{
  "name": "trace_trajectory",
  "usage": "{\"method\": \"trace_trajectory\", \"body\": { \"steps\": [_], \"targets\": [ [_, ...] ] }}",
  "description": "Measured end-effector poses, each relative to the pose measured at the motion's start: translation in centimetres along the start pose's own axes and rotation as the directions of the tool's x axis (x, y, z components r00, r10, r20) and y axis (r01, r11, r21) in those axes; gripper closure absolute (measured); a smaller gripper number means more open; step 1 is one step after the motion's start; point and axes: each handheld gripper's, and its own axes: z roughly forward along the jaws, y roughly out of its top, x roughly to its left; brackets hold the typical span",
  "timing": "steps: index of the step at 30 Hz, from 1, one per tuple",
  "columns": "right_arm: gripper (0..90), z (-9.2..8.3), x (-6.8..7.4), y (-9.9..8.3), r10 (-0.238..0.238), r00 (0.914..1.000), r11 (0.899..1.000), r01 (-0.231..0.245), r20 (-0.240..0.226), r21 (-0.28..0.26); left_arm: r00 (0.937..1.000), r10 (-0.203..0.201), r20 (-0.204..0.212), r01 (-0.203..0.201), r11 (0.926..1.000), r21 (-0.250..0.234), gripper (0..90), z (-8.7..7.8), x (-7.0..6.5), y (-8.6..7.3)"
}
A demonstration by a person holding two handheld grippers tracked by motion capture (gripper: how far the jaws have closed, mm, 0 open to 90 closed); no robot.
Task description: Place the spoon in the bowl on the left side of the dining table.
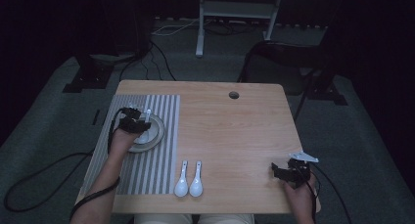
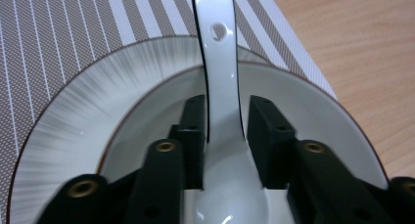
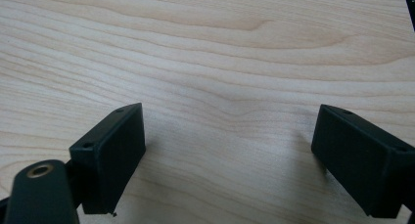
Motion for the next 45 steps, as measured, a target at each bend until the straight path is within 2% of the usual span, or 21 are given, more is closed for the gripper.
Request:
{"method": "trace_trajectory", "body": {
  "steps": [1, 3, 4, 7, 8, 10, 13, 15, 16, 17, 19, 21, 22, 24, 28, 29, 30, 31, 36, 40, 45],
  "targets": [
    [12.0, 0.0, 0.0, 0.0, 0.000, 1.0000, 1.000, 0.000, 0.000, 0.000, 1.0000, -0.009, -0.001, 0.009, 1.0000, -0.004, 63.5, -0.1, 0.0, -0.1],
    [12.0, 0.0, 0.0, 0.0, 0.000, 1.0000, 1.000, 0.000, 0.000, 0.000, 0.9997, -0.023, 0.003, 0.023, 0.9996, -0.016, 61.5, -0.4, 0.0, -0.2],
    [12.0, 0.0, 0.0, 0.0, 0.000, 1.0000, 1.000, 0.000, 0.000, 0.000, 0.9998, -0.018, -0.006, 0.018, 0.9995, -0.024, 57.7, -0.6, -0.1, -0.2],
    [12.0, 0.0, 0.0, 0.0, 0.000, 1.0000, 1.000, 0.000, 0.000, 0.000, 0.9995, -0.025, -0.021, 0.025, 0.9989, -0.039, 55.9, -1.3, -0.5, -0.1],
    [12.0, 0.0, 0.0, 0.0, 0.000, 1.0000, 1.000, 0.000, 0.000, 0.000, 0.9992, -0.031, -0.026, 0.030, 0.9988, -0.039, 48.5, -1.4, -0.6, -0.2],
    [12.0, 0.0, 0.0, 0.0, 0.000, 1.0000, 1.000, 0.000, 0.000, 0.000, 0.9988, -0.046, -0.019, 0.045, 0.9982, -0.040, 42.3, -1.6, -0.8, -0.3],
    [12.0, 0.0, 0.0, 0.0, 0.000, 1.0000, 1.000, 0.000, 0.000, 0.000, 0.9983, -0.056, -0.018, 0.055, 0.9976, -0.042, 35.9, -2.0, -1.0, -0.6],
    [12.0, 0.0, 0.0, 0.0, 0.000, 1.0000, 1.000, 0.000, 0.000, 0.000, 0.9977, -0.060, -0.032, 0.058, 0.9974, -0.041, 29.3, -2.1, -1.1, -0.9],
    [12.0, 0.0, 0.0, 0.0, 0.000, 1.0000, 1.000, 0.000, 0.000, 0.000, 0.9975, -0.061, -0.034, 0.060, 0.9973, -0.041, 29.1, -2.2, -1.1, -1.0],
    [12.0, 0.0, 0.0, 0.0, 0.000, 1.0000, 1.000, 0.000, 0.000, 0.000, 0.9973, -0.065, -0.033, 0.064, 0.9970, -0.043, 28.5, -2.3, -1.1, -1.1],
    [12.0, 0.0, 0.0, 0.0, 0.000, 1.0000, 1.000, 0.000, 0.000, 0.000, 0.9967, -0.077, -0.026, 0.076, 0.9962, -0.043, 20.0, -2.4, -0.9, -1.3],
    [12.0, 0.0, 0.0, 0.0, 0.000, 1.0000, 1.000, 0.000, 0.000, 0.000, 0.9962, -0.086, -0.016, 0.085, 0.9949, -0.054, 19.0, -2.6, -0.8, -1.5],
    [12.0, 0.0, 0.0, 0.0, 0.000, 1.0000, 1.000, 0.000, 0.000, 0.000, 0.9961, -0.086, -0.021, 0.085, 0.9948, -0.057, 18.8, -2.8, -0.8, -1.6],
    [12.0, 0.0, 0.0, 0.0, 0.000, 1.0000, 1.000, 0.000, 0.000, 0.000, 0.9970, -0.073, -0.024, 0.072, 0.9959, -0.054, 9.9, -3.0, -1.0, -1.7],
    [12.0, 0.0, 0.0, 0.0, 0.000, 1.0000, 1.000, 0.000, 0.000, 0.000, 0.9982, -0.050, -0.032, 0.048, 0.9973, -0.056, 8.7, -3.2, -1.3, -2.0],
    [12.0, 0.0, 0.0, 0.0, 0.000, 1.0000, 1.000, 0.000, 0.000, 0.000, 0.9980, -0.056, -0.031, 0.054, 0.9973, -0.050, 2.2, -3.2, -1.3, -2.1],
    [12.0, 0.0, 0.0, 0.0, 0.001, 1.0000, 1.000, -0.001, 0.000, 0.000, 0.9977, -0.060, -0.032, 0.058, 0.9968, -0.054, 0.1, -3.3, -1.4, -2.1],
    [12.0, 0.0, 0.0, 0.0, 0.000, 1.0000, 1.000, 0.000, 0.000, 0.000, 0.9980, -0.060, -0.021, 0.059, 0.9965, -0.059, 0.1, -3.3, -1.4, -2.3],
    [12.0, 0.0, 0.0, 0.0, 0.000, 1.0000, 1.000, 0.000, 0.000, 0.000, 0.9971, -0.069, -0.032, 0.065, 0.9929, -0.099, 0.2, -3.9, -1.6, -2.9],
    [12.0, 0.0, 0.0, 0.0, 0.000, 1.0000, 1.000, 0.000, 0.000, 0.000, 0.9964, -0.048, -0.069, 0.038, 0.9889, -0.144, 0.2, -4.7, -2.0, -3.4],
    [12.0, 0.0, 0.0, 0.0, 0.000, 1.0000, 1.000, 0.000, 0.000, 0.000, 0.9953, -0.032, -0.091, 0.018, 0.9883, -0.152, 0.2, -5.3, -2.2, -4.5]
  ]
}}
